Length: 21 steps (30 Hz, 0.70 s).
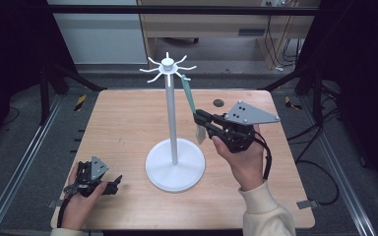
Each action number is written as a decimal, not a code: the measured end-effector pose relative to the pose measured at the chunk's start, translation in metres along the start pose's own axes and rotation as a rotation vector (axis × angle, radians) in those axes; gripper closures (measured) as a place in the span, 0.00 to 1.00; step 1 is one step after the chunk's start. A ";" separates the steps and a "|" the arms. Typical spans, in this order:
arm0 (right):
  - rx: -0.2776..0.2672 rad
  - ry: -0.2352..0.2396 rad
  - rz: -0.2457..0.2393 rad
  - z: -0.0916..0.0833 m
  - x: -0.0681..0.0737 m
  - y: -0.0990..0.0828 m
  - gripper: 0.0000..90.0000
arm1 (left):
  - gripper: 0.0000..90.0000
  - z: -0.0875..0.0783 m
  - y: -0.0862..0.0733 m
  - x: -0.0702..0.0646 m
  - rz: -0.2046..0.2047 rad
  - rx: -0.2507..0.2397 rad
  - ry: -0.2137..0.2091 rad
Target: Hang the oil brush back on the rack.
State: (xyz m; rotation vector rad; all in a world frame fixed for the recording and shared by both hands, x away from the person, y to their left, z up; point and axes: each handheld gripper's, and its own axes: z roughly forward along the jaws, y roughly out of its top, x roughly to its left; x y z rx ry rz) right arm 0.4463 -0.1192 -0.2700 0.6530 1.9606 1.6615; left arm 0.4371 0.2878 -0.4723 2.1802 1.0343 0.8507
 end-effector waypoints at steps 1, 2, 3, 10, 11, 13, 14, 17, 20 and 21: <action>-0.001 -0.001 0.000 0.000 0.000 0.000 0.91 | 0.04 0.000 0.000 0.000 0.000 0.000 0.000; -0.002 0.000 0.002 0.001 -0.001 -0.001 0.91 | 0.04 0.000 0.000 0.000 0.002 0.000 0.000; -0.003 0.001 0.000 0.002 -0.001 -0.001 0.91 | 0.04 0.000 0.000 0.000 0.001 0.001 -0.001; -0.004 -0.006 -0.007 0.006 0.000 -0.001 0.91 | 0.04 0.000 0.000 0.000 0.000 0.001 0.001; -0.005 -0.007 -0.007 0.007 0.000 -0.002 0.91 | 0.04 0.000 0.000 0.000 0.000 0.001 0.001; -0.005 -0.008 -0.003 0.008 0.001 -0.002 0.91 | 0.04 0.001 0.000 0.000 -0.003 -0.002 0.001; -0.006 -0.010 -0.004 0.009 0.001 -0.002 0.91 | 0.04 0.001 0.000 0.000 -0.004 -0.002 0.001; -0.012 -0.022 0.002 0.011 0.002 -0.003 0.91 | 0.04 0.000 0.000 0.000 -0.002 0.000 0.001; -0.013 -0.027 0.007 0.011 0.001 -0.004 0.90 | 0.04 0.000 0.000 0.000 -0.002 0.000 0.000; -0.014 -0.027 0.007 0.011 0.001 -0.004 0.89 | 0.04 0.000 0.000 0.000 -0.002 0.000 0.000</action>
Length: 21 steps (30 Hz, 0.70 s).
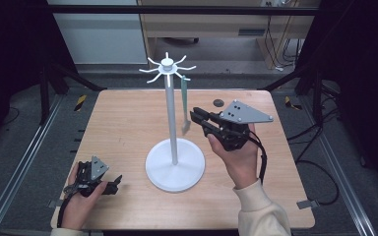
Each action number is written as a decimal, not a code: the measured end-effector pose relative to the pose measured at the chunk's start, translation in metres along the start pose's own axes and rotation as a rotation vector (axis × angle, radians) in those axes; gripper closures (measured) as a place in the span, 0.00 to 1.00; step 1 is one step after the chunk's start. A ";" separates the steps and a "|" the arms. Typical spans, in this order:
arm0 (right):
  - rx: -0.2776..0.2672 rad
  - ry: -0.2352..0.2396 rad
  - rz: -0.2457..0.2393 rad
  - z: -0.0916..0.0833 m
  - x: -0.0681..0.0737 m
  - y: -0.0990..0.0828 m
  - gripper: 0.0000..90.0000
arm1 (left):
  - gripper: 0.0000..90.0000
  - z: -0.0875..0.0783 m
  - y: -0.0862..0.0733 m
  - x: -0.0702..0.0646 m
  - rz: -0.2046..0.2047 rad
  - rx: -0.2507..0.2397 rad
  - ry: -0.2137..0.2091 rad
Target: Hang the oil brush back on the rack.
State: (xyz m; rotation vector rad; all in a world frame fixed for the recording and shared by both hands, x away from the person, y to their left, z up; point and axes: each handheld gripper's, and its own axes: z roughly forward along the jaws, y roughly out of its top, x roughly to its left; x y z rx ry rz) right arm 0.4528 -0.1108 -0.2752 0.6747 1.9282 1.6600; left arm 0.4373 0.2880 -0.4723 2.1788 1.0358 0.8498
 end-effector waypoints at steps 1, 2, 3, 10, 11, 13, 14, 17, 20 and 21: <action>0.000 0.000 0.000 0.000 0.000 0.000 0.89 | 0.04 0.000 0.000 0.000 0.000 -0.001 0.000; 0.001 0.000 0.000 0.000 0.000 0.000 0.89 | 0.04 0.000 0.000 0.000 0.000 0.000 0.000; -0.001 0.000 -0.002 -0.001 0.000 0.000 0.89 | 0.04 0.000 0.000 0.000 0.001 0.000 0.000; 0.005 -0.034 -0.016 -0.009 -0.002 0.001 0.87 | 0.04 0.000 0.000 0.000 0.002 0.000 -0.001; 0.006 -0.045 -0.017 -0.011 -0.003 0.001 0.86 | 0.04 0.000 0.000 0.000 0.002 0.000 -0.001; 0.012 -0.071 -0.016 -0.015 -0.005 0.000 0.84 | 0.04 0.000 0.000 -0.001 -0.003 -0.005 -0.002; 0.020 -0.083 -0.016 -0.017 -0.006 0.000 0.82 | 0.04 0.000 0.000 -0.001 -0.002 -0.006 -0.002; 0.049 -0.118 -0.014 -0.020 -0.010 -0.003 0.73 | 0.04 0.000 0.001 -0.001 -0.001 -0.004 -0.005; 0.076 -0.143 -0.008 -0.020 -0.014 -0.007 0.62 | 0.04 0.000 0.001 -0.001 -0.003 -0.008 -0.003; 0.081 -0.155 -0.007 -0.020 -0.015 -0.008 0.60 | 0.04 0.000 0.001 -0.001 -0.003 -0.007 -0.003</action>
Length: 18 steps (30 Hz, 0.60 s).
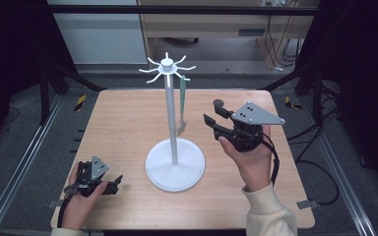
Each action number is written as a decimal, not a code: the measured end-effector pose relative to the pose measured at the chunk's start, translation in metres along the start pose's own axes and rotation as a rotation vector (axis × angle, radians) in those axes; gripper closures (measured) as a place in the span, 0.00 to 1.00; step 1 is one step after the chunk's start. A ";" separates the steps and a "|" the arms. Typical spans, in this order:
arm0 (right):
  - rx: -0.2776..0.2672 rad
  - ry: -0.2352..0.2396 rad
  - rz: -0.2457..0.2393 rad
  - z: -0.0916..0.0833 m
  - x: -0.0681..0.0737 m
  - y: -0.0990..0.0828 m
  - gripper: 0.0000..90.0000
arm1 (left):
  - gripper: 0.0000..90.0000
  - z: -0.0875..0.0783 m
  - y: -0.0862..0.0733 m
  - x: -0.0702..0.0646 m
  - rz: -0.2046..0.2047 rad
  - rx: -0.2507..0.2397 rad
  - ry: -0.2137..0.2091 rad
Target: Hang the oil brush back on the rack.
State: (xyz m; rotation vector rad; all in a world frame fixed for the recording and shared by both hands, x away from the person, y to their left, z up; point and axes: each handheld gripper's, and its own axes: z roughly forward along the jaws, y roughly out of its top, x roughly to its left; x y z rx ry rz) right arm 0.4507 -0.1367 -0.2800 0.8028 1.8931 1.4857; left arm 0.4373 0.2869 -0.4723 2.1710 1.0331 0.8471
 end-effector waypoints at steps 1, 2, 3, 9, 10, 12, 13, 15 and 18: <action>0.007 -0.012 0.006 0.001 -0.001 -0.001 0.57 | 0.04 0.000 0.000 0.000 0.000 0.000 0.000; 0.014 -0.029 0.010 0.002 -0.001 -0.003 0.51 | 0.04 0.000 0.000 0.000 0.000 0.000 0.000; 0.021 -0.044 0.014 0.003 -0.002 -0.004 0.47 | 0.04 0.000 0.000 0.000 0.000 -0.001 -0.001; 0.103 -0.182 0.016 0.013 -0.007 -0.013 0.22 | 0.04 0.000 0.000 0.001 -0.001 -0.001 0.001; 0.117 -0.204 0.014 0.015 -0.008 -0.014 0.20 | 0.04 0.000 -0.001 0.001 0.000 0.000 0.000; 0.129 -0.225 0.024 0.017 -0.011 -0.017 0.15 | 0.04 0.000 -0.001 0.001 0.000 -0.001 0.000; 0.133 -0.229 0.027 0.017 -0.013 -0.019 0.14 | 0.04 0.000 -0.001 0.001 0.000 0.000 0.000; 0.141 -0.240 0.024 0.018 -0.017 -0.022 0.11 | 0.04 -0.001 -0.001 0.001 0.000 0.000 0.000; 0.138 -0.247 0.037 0.019 -0.022 -0.028 0.10 | 0.04 -0.001 -0.001 0.001 -0.002 0.000 0.001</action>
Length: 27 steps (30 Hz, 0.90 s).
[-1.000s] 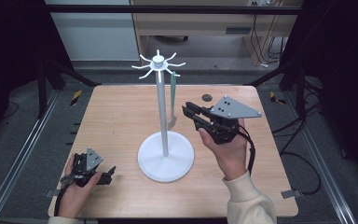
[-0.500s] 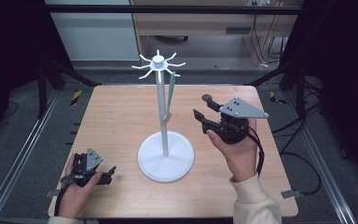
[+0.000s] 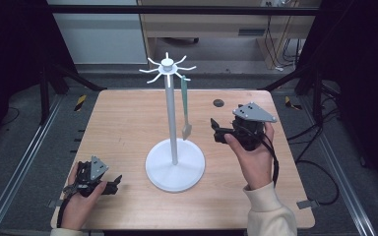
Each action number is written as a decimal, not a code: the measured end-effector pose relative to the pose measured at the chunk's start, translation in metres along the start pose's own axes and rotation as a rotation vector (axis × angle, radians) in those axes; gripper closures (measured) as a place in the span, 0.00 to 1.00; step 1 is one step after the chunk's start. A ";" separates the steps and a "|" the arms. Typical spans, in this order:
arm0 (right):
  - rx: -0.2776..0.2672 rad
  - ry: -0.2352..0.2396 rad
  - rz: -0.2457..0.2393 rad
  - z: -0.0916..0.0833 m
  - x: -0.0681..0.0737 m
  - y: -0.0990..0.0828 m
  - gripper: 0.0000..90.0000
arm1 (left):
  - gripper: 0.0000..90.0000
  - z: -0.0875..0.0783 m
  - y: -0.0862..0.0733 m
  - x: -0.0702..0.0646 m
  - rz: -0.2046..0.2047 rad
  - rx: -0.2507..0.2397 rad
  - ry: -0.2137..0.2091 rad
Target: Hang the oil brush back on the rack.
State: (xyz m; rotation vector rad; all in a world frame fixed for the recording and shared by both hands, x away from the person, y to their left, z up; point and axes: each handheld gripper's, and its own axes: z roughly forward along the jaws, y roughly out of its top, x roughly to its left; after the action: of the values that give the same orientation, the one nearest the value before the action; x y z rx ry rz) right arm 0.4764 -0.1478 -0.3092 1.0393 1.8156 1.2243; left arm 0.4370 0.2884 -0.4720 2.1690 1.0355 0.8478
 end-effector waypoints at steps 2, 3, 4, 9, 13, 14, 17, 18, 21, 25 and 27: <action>0.002 0.005 0.007 0.001 -0.003 -0.003 0.09 | 0.04 0.000 0.000 0.000 0.000 -0.001 0.000; 0.004 0.004 0.003 0.003 -0.005 -0.006 0.09 | 0.04 0.000 0.000 0.000 0.001 -0.001 -0.001; 0.005 0.002 0.003 0.004 -0.006 -0.008 0.08 | 0.04 0.000 0.000 0.000 0.002 0.000 -0.001; 0.015 -0.012 0.017 0.010 -0.014 -0.020 0.08 | 0.04 0.000 0.000 0.000 0.000 -0.002 -0.001; 0.047 -0.030 0.033 0.017 -0.024 -0.033 0.09 | 0.04 0.000 0.000 0.000 0.002 -0.002 -0.001; 0.054 -0.033 0.034 0.019 -0.027 -0.037 0.09 | 0.04 0.000 0.000 0.000 0.001 -0.002 -0.001; 0.085 -0.042 0.039 0.023 -0.033 -0.046 0.11 | 0.04 -0.001 0.000 0.000 0.001 -0.003 -0.001; 0.092 -0.044 0.041 0.025 -0.034 -0.049 0.11 | 0.04 -0.001 0.000 0.000 0.001 -0.003 -0.002; 0.116 -0.051 0.038 0.029 -0.038 -0.057 0.12 | 0.04 -0.001 0.000 0.000 0.003 -0.002 -0.003; 0.153 -0.057 0.038 0.035 -0.043 -0.069 0.12 | 0.04 -0.001 0.001 0.000 0.001 -0.008 -0.006; 0.176 -0.045 0.055 0.038 -0.047 -0.075 0.12 | 0.04 -0.001 0.001 0.000 0.000 -0.009 -0.008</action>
State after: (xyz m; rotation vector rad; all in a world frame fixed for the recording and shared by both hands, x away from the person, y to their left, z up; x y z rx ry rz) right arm 0.5124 -0.1923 -0.3870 1.2116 1.8972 1.0787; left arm 0.4365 0.2879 -0.4711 2.1631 1.0254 0.8423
